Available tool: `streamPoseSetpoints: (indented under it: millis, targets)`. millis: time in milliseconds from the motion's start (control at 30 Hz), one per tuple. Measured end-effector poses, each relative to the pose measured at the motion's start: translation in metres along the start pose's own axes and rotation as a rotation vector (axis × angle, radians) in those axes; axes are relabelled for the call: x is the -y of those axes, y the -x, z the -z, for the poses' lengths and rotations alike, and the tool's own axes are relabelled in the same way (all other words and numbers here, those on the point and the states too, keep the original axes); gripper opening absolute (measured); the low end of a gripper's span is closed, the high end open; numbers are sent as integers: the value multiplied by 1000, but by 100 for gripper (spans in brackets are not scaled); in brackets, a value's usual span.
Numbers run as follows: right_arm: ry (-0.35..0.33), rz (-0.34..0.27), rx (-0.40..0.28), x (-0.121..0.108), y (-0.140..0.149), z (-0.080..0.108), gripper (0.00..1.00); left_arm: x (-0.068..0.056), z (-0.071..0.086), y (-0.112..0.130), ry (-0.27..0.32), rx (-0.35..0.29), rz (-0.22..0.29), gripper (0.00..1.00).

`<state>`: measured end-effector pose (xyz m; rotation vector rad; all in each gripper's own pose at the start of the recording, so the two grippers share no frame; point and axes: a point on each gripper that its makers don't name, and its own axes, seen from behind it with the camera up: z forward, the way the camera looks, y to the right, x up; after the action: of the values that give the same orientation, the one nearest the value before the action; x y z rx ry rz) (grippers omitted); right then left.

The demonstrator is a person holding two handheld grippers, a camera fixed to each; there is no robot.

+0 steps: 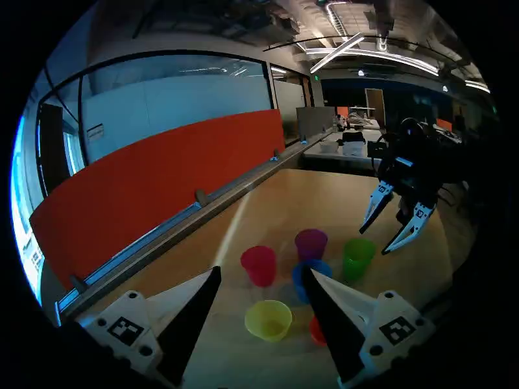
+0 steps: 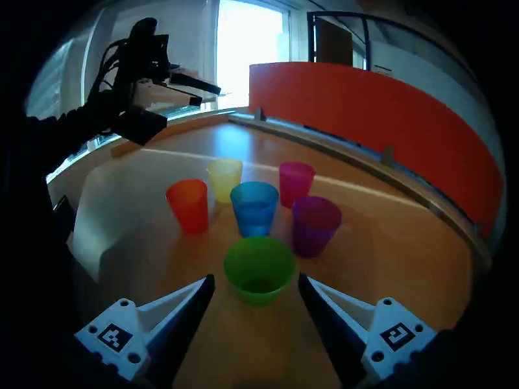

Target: Pour water

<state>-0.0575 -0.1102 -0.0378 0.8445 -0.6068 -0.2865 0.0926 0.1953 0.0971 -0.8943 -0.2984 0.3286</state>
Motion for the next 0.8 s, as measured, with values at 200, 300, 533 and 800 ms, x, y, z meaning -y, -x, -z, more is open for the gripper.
streamPoseSetpoints:
  millis: [200, 300, 533, 800]
  targets:
    - [-5, 0, 21, -2, 9, -13, 100, -2, -4, 4, 13, 8, 0, 91]
    - [-12, -2, 27, -1, 12, -18, 100, -2, -6, 5, 16, 12, 0, 91]
    - [-23, -12, 29, -1, 12, -31, 100, -1, -9, 9, 17, 20, -6, 91]
    - [-29, -17, 24, -3, 12, -44, 100, 0, -11, 8, 17, 20, -7, 91]
